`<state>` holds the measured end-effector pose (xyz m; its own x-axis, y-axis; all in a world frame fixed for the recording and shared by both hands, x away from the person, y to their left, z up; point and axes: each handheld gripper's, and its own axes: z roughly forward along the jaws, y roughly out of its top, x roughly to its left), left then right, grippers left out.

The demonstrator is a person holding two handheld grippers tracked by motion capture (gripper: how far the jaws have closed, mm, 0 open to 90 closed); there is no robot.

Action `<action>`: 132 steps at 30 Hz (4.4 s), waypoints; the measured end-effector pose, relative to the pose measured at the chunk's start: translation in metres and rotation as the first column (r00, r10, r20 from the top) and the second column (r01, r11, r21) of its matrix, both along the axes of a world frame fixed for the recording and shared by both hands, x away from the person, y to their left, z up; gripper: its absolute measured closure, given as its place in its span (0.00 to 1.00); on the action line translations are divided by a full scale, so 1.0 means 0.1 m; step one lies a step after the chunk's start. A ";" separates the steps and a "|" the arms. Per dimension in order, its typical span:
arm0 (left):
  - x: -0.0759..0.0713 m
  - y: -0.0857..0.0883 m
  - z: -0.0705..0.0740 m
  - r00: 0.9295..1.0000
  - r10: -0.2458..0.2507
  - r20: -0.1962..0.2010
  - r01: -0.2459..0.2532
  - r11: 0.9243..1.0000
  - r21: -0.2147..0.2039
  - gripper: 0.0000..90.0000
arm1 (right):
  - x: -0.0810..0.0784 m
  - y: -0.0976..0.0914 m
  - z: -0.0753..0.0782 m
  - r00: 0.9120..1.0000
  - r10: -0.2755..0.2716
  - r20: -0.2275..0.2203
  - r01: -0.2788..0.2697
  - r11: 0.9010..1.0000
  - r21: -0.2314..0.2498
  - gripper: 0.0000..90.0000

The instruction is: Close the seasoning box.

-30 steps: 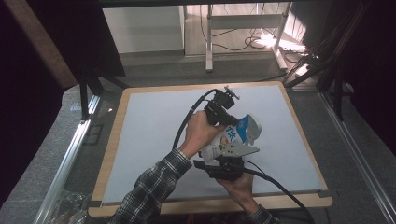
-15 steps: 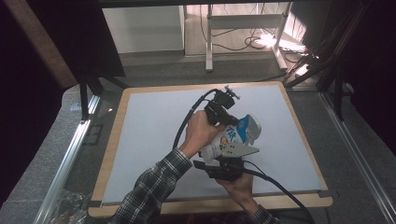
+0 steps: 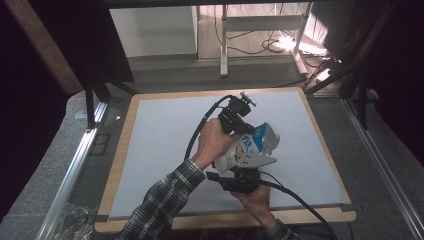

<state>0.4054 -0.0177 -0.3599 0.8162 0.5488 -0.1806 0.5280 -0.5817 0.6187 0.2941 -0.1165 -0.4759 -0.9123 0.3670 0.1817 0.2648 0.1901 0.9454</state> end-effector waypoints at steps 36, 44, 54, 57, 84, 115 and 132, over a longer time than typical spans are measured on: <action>-0.04 0.06 -0.06 1.000 -0.004 0.024 0.005 0.999 -0.033 0.99 | 0.04 0.01 -0.08 1.000 0.013 -0.017 -0.013 1.000 -0.018 0.62; -0.05 0.06 -0.07 0.999 -0.009 0.032 0.010 0.999 -0.039 0.99 | 0.07 -0.02 -0.11 0.999 0.014 -0.038 -0.014 1.000 -0.007 0.62; -0.08 0.07 -0.08 0.999 -0.009 0.032 0.011 0.999 -0.046 0.98 | 0.08 -0.02 -0.14 0.999 0.004 -0.039 -0.005 1.000 -0.020 0.62; -0.09 0.08 -0.07 0.999 -0.010 0.035 0.012 0.999 -0.049 0.98 | 0.08 -0.02 -0.15 0.999 -0.004 -0.039 0.003 1.000 -0.028 0.62; -0.16 0.20 -0.08 0.999 -0.007 0.032 0.010 0.995 -0.095 0.98 | 0.09 -0.01 -0.24 0.999 -0.041 -0.014 0.040 0.995 -0.094 0.62; -0.23 0.42 -0.04 0.999 -0.001 0.033 0.006 0.990 -0.138 0.99 | 0.18 -0.10 -0.35 0.995 -0.091 -0.040 0.084 0.985 -0.153 0.62; -0.29 0.59 -0.03 1.000 -0.004 0.028 0.008 0.989 -0.148 0.99 | 0.20 -0.11 -0.40 0.994 -0.100 -0.041 0.091 0.980 -0.179 0.62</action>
<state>0.3760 0.0412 -0.3625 0.8254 0.5124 -0.2370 0.5063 -0.4861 0.7123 0.3139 -0.1274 -0.5155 -0.8630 0.4823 0.1506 0.3357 0.3246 0.8843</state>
